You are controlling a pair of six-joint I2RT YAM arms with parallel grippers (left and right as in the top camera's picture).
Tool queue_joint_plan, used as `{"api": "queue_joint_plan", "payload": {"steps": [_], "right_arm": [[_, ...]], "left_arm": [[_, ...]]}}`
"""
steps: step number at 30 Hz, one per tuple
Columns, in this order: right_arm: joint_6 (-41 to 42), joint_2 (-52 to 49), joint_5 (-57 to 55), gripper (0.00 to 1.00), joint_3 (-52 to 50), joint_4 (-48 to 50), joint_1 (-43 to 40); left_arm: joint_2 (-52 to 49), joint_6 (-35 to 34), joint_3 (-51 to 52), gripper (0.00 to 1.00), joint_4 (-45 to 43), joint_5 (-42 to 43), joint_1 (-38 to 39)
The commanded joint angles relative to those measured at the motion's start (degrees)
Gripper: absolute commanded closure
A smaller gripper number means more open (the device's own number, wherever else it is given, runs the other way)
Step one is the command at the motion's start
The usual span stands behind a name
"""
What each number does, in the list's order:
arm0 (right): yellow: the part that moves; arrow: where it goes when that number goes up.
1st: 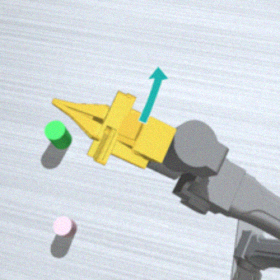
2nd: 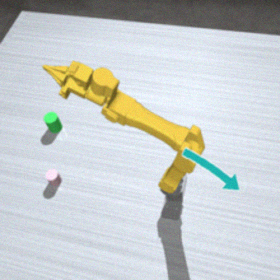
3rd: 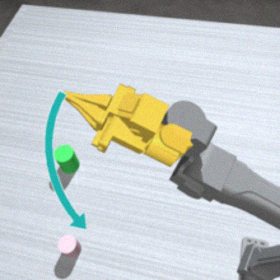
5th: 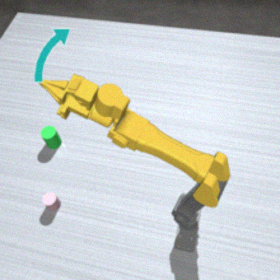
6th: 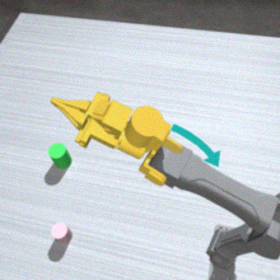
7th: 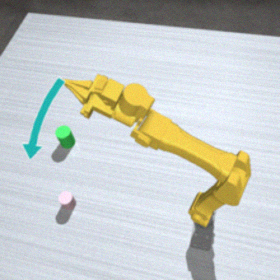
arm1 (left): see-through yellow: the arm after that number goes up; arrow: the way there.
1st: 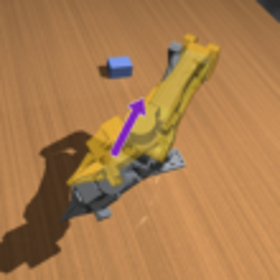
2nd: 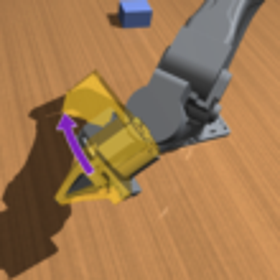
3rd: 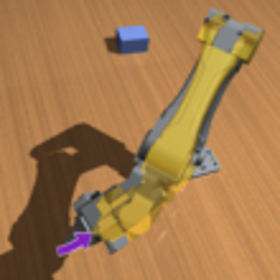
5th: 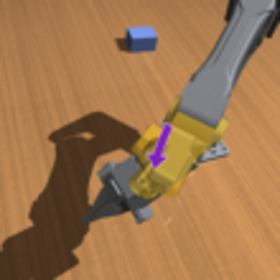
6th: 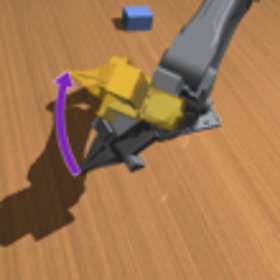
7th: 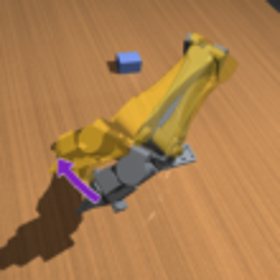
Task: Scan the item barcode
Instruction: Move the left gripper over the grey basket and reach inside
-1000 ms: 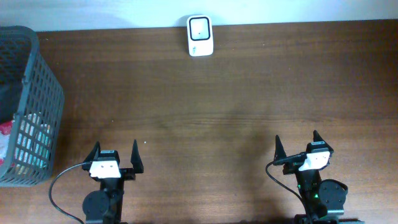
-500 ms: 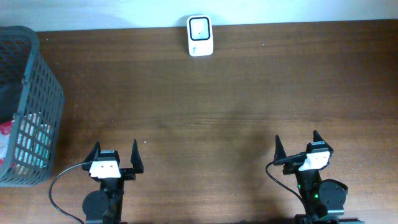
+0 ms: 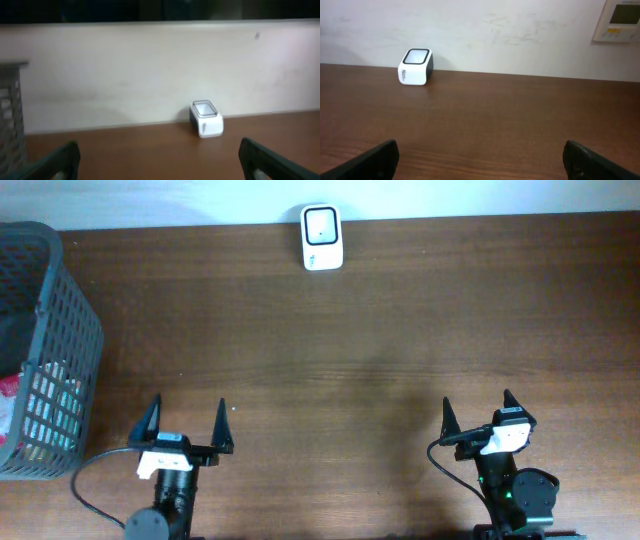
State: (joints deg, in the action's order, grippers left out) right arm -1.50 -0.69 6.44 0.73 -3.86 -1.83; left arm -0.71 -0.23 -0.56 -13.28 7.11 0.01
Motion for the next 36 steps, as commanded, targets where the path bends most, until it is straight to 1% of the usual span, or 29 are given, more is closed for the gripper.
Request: {"api": "queue_joint_plan", "payload": {"steps": [1,3,4,6,8,11,14,15,17,19,21,23,24,25,26,27,28,30,32,33,35,36], "right_arm": [[0.48,0.37,-0.7,0.01,-0.42,-0.24,0.33],[0.48,0.37,-0.7,0.01,-0.42,-0.24,0.33],[0.48,0.37,-0.72,0.01,-0.42,-0.24,0.33],[0.48,0.37,-0.72,0.01,-0.42,-0.24,0.33],[0.48,0.37,-0.72,0.01,-0.42,-0.24,0.33],[0.48,0.37,-0.72,0.01,-0.42,-0.24,0.33],[0.48,0.37,-0.7,0.01,-0.42,-0.24,0.33],[0.48,0.37,-0.7,0.01,-0.42,-0.24,0.33],[0.48,0.37,-0.7,0.01,-0.42,-0.24,0.33],[0.48,0.37,-0.7,0.01,-0.42,-0.24,0.33],[0.48,0.37,-0.7,0.01,-0.42,-0.24,0.33],[0.48,0.37,-0.72,0.01,-0.42,-0.24,0.33],[0.48,0.37,-0.7,0.01,-0.42,-0.24,0.33],[0.48,0.37,-0.72,0.01,-0.42,-0.24,0.33],[0.48,0.37,-0.72,0.01,-0.42,-0.24,0.33],[0.48,0.37,-0.72,0.01,-0.42,-0.24,0.33],[0.48,0.37,-0.72,0.01,-0.42,-0.24,0.33],[0.48,0.37,-0.72,0.01,-0.42,-0.24,0.33],[0.48,0.37,-0.72,0.01,-0.42,-0.24,0.33],[0.48,0.37,-0.7,0.01,-0.42,-0.24,0.33],[0.48,0.37,-0.7,0.01,-0.42,-0.24,0.33],[0.48,0.37,-0.72,0.01,-0.42,-0.24,0.33]], "left_arm": [[0.42,-0.39,0.02,0.01,-9.77,4.76,-0.2],[0.42,-0.42,0.0,0.01,-20.24,6.23,-0.2],[0.42,-0.42,-0.28,0.01,-23.23,6.21,-0.2],[0.39,-0.39,-2.38,0.01,-24.68,6.19,-0.2],[-0.33,-0.46,-5.57,0.01,-21.9,6.23,-0.2],[-3.8,-0.83,-13.11,0.01,-11.08,6.23,-0.2],[-12.52,1.49,-26.45,0.01,4.74,6.25,-0.2],[-16.65,2.86,-31.32,0.01,10.03,7.5,-0.2],[-24.74,6.49,-39.69,0.01,17.88,12.74,-0.2],[-33.42,7.67,-48.48,0.01,27.28,16.83,-0.2],[-38.91,7.67,-52.85,0.01,29.66,19.8,-0.2],[-44.65,7.69,-58.69,0.01,31.67,20.17,-0.2],[-47.28,8.79,-62.77,0.01,35.39,20.39,-0.2],[-51.43,11.98,-69.02,0.01,42.38,21.22,-0.2],[-53.62,12.63,-72.06,0.01,45.99,21.2,-0.2],[-57.59,12.76,-76.87,0.01,51.82,21.53,-0.17],[-60.41,12.72,-79.36,0.01,54.71,24.37,-0.2],[-63.08,12.72,-80.13,0.01,56.28,31.47,-0.2],[-64.96,12.7,-80.15,0.01,55.63,32.11,-0.2],[-65.57,11.45,-80.26,0.01,55.43,31.21,-0.2],[-66.55,8.46,-81.72,0.01,56.7,25.86,-0.2],[-67.12,8.46,-83.01,0.01,58.07,23.8,-0.2]]}}
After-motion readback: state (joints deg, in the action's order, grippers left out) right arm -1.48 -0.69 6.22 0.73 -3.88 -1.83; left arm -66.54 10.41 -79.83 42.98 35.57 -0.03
